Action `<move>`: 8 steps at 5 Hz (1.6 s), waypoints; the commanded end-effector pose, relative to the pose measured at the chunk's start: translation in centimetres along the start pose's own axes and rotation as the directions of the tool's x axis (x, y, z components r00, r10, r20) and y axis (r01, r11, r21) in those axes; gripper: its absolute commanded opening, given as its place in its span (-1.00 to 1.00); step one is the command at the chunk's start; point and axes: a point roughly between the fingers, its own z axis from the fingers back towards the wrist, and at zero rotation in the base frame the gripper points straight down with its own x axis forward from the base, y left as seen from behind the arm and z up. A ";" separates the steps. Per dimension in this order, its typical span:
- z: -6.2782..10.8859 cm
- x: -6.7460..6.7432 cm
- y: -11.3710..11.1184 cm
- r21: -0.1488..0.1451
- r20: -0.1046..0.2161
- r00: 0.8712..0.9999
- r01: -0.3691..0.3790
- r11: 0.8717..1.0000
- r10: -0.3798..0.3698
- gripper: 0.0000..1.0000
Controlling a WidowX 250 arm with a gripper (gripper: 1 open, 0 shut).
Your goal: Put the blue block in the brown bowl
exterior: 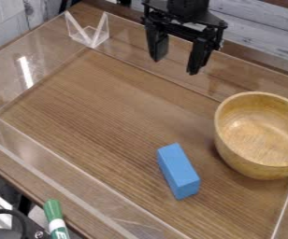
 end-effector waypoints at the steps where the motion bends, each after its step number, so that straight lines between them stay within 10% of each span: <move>1: -0.9 -0.5 -0.3 -0.006 -0.024 0.999 -0.035 0.999 0.034 1.00; 2: -1.3 -2.5 -1.2 -0.026 -0.015 0.986 -0.168 0.985 0.168 1.00; 3: -0.9 -4.6 -2.7 -0.053 0.010 0.944 -0.329 0.943 0.329 1.00; 4: -1.1 -5.8 -3.8 -0.072 0.013 0.890 -0.454 0.888 0.456 1.00; 6: -2.5 -7.4 -6.0 -0.135 -0.010 0.733 -0.675 0.726 0.680 1.00; 7: -4.4 -7.7 -6.5 -0.158 -0.032 0.692 -0.716 0.680 0.721 1.00; 8: -6.2 -7.8 -6.8 -0.166 -0.047 0.681 -0.727 0.666 0.731 1.00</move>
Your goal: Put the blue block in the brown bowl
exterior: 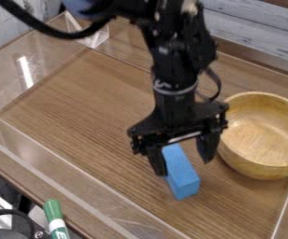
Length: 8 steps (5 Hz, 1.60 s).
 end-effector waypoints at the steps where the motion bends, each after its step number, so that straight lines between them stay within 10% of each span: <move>1: -0.5 0.1 -0.6 -0.038 0.006 1.000 -0.021 0.999 0.021 1.00; 8: -0.2 1.3 -1.2 -0.101 0.022 1.000 0.020 0.995 -0.018 1.00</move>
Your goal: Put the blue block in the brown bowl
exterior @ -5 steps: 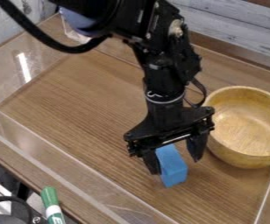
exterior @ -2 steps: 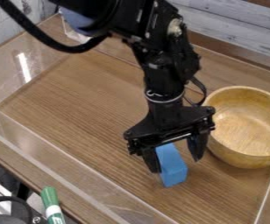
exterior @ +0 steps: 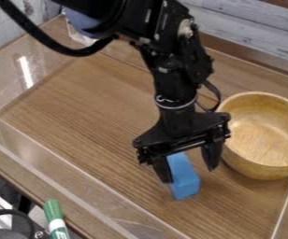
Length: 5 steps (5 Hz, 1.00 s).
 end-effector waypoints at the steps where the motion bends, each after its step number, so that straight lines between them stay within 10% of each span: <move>1: 0.9 0.7 -0.9 -0.048 0.029 1.000 0.006 0.999 -0.005 1.00; 5: 0.0 1.0 -0.6 -0.054 0.051 0.999 0.001 0.999 0.002 1.00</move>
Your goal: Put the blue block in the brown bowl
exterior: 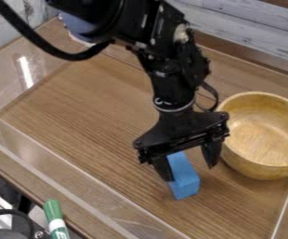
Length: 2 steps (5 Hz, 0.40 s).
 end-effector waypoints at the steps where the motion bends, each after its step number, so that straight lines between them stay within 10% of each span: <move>1: -0.4 0.4 -0.3 -0.017 0.024 1.000 -0.001 1.000 0.002 1.00; 2: -1.1 0.5 -0.3 -0.016 0.028 1.000 -0.011 1.000 0.011 -1.00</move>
